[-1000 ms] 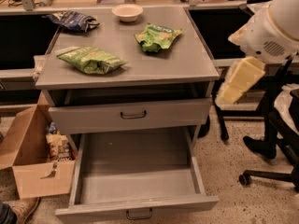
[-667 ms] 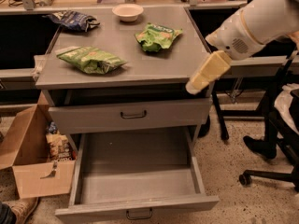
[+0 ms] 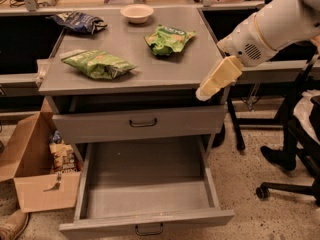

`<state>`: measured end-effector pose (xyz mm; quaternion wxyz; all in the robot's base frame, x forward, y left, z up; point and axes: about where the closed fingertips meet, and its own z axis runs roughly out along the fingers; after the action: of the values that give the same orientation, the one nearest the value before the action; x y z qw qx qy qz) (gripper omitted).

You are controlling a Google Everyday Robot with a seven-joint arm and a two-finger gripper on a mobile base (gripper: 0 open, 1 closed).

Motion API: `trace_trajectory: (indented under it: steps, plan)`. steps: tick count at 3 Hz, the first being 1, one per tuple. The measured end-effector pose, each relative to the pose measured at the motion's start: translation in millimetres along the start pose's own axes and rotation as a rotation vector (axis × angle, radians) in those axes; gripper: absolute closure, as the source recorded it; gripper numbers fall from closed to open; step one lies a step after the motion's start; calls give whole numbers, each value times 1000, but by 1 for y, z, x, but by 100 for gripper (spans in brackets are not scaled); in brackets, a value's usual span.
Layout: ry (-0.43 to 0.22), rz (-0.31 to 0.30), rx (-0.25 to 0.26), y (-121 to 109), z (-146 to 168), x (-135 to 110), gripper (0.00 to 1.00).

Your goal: Place green jalapeno chip bag into middle drawer

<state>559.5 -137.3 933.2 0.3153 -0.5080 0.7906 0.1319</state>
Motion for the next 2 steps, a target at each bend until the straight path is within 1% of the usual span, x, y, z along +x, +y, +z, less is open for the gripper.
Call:
trace_trajectory:
  steps: [1, 2]
  plan:
    - [-18, 11, 9, -4, 19, -12, 0]
    - [-36, -15, 24, -13, 61, -53, 0]
